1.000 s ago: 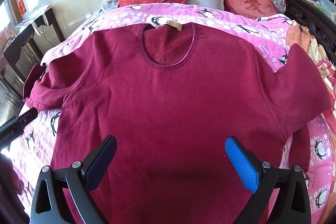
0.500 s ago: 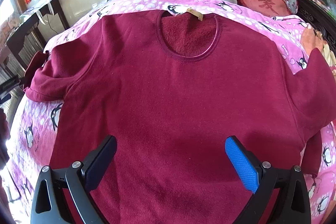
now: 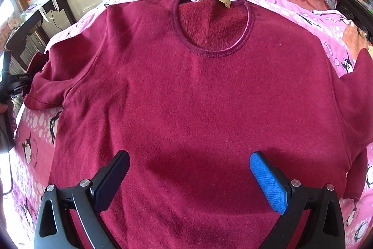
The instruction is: Fold small clothes
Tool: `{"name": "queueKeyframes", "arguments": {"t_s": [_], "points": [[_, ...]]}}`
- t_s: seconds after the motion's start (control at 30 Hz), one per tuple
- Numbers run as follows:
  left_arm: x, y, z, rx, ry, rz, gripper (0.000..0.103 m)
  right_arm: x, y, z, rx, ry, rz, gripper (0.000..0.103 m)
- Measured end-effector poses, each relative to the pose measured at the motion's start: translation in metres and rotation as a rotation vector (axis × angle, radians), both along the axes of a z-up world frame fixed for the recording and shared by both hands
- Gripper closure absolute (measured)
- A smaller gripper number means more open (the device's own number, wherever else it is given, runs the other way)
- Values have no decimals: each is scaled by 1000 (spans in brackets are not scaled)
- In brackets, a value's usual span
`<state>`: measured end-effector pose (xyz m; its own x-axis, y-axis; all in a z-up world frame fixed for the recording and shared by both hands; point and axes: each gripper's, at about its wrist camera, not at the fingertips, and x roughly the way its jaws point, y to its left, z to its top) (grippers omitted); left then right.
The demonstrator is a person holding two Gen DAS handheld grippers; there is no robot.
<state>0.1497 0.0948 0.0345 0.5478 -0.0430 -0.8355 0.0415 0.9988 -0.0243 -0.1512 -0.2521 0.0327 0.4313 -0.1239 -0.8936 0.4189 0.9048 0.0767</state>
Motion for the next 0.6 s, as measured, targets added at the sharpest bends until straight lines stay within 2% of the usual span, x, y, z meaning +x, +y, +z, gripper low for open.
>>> {"name": "queueKeyframes", "arguments": {"t_s": [0.07, 0.17, 0.23, 0.33, 0.47, 0.6], "points": [[-14, -10, 22, -24, -31, -43, 93, -3, -5, 0, 6, -6, -6, 0], [-46, -36, 68, -90, -102, -158, 93, -8, -14, 1, 13, -19, -22, 0], [-71, -60, 99, -156, -144, -246, 93, -11, -21, 3, 20, -28, -40, 0], [-103, -104, 131, -266, -159, -375, 93, -17, -33, 9, 28, -50, -68, 0], [-143, -176, 147, -367, -147, -530, 93, -32, -54, 22, 6, -81, -110, 0], [-179, -249, 120, -373, -89, -639, 93, -54, -81, 33, -19, -101, -171, 0]]}}
